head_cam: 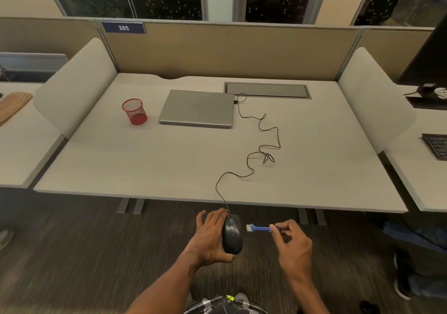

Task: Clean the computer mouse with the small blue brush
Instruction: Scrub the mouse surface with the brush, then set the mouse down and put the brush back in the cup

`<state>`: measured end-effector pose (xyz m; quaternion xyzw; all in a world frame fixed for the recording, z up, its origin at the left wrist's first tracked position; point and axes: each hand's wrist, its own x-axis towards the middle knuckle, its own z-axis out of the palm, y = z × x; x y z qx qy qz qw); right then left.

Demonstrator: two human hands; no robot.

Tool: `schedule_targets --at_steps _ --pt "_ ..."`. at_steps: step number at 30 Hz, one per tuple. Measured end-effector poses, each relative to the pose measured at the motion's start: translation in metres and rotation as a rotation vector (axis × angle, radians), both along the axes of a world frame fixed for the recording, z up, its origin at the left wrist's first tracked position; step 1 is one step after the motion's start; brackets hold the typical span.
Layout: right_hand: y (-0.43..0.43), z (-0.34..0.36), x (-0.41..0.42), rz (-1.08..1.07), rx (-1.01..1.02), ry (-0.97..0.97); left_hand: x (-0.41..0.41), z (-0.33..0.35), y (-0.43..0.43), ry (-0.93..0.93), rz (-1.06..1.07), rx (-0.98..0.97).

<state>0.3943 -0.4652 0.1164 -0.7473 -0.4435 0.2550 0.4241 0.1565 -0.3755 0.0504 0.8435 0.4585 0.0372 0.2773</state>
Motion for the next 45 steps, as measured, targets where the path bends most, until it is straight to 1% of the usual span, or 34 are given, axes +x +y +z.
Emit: schedule_targets --at_steps 3,7,8,10,12,14,17,21,30,38,45 --pt "0.011 0.001 0.000 0.044 -0.037 0.069 0.009 0.001 -0.007 0.013 0.005 0.007" --pt "0.020 0.001 0.005 -0.034 -0.003 0.074 0.015 0.001 -0.018 0.013 -0.009 0.019" --pt "0.022 0.001 0.007 -0.023 -0.005 0.086 0.016 0.001 -0.022 0.018 -0.016 0.024" --pt "0.026 0.002 0.009 0.079 -0.052 0.120 0.017 0.000 -0.026 0.032 -0.026 0.036" --pt "0.027 0.000 0.008 0.139 -0.096 0.106 0.019 0.000 -0.029 0.046 -0.025 0.046" --pt "0.028 -0.003 0.009 0.053 -0.057 0.078 0.021 0.002 -0.030 0.033 -0.016 0.045" --pt "0.028 -0.004 0.018 -0.108 0.028 0.086 0.024 0.006 -0.032 0.017 0.001 0.054" --pt "0.020 -0.002 0.030 -0.159 0.048 0.112 0.023 0.010 -0.022 0.024 0.018 0.089" --pt "0.008 -0.003 0.038 -0.176 -0.018 0.123 0.022 0.035 0.057 -0.019 0.048 0.165" --pt "0.017 -0.006 0.026 -0.218 -0.102 0.137 0.020 0.030 0.151 0.037 0.045 0.178" --pt "0.038 -0.010 0.017 -0.387 -0.232 0.150 0.010 0.020 0.219 0.095 0.007 0.114"
